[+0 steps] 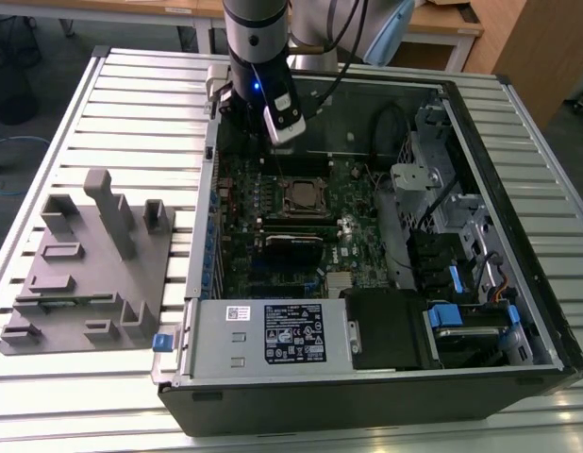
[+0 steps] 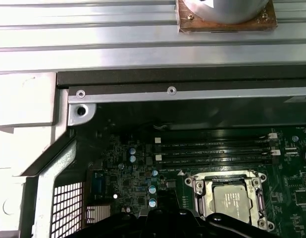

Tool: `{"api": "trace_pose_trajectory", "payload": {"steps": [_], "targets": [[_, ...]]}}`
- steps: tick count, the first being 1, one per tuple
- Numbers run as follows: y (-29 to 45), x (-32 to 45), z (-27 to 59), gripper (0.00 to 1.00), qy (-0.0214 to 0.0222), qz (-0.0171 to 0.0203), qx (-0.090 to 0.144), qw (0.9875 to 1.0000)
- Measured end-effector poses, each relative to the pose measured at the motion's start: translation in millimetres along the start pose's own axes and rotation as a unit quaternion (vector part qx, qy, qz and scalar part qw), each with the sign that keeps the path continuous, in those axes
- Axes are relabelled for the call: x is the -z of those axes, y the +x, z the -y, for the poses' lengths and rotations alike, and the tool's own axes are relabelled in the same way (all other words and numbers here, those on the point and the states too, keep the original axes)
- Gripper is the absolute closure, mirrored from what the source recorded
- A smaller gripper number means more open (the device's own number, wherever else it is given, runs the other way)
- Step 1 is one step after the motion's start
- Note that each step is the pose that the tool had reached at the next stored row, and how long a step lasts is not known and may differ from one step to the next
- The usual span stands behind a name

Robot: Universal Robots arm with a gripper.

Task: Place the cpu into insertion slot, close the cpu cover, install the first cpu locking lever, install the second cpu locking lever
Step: 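Install the first cpu locking lever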

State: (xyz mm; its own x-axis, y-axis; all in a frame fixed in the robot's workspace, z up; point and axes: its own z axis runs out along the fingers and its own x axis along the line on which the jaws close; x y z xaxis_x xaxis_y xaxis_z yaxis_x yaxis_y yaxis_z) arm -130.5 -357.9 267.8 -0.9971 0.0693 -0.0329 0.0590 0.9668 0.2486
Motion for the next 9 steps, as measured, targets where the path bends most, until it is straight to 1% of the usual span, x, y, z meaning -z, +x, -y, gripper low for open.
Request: {"api": "trace_pose_trajectory", "payload": {"steps": [9], "targets": [[0.0, -1.5, -0.3, 0.9, -0.0001, 0.0, 0.0, 1.0]]}}
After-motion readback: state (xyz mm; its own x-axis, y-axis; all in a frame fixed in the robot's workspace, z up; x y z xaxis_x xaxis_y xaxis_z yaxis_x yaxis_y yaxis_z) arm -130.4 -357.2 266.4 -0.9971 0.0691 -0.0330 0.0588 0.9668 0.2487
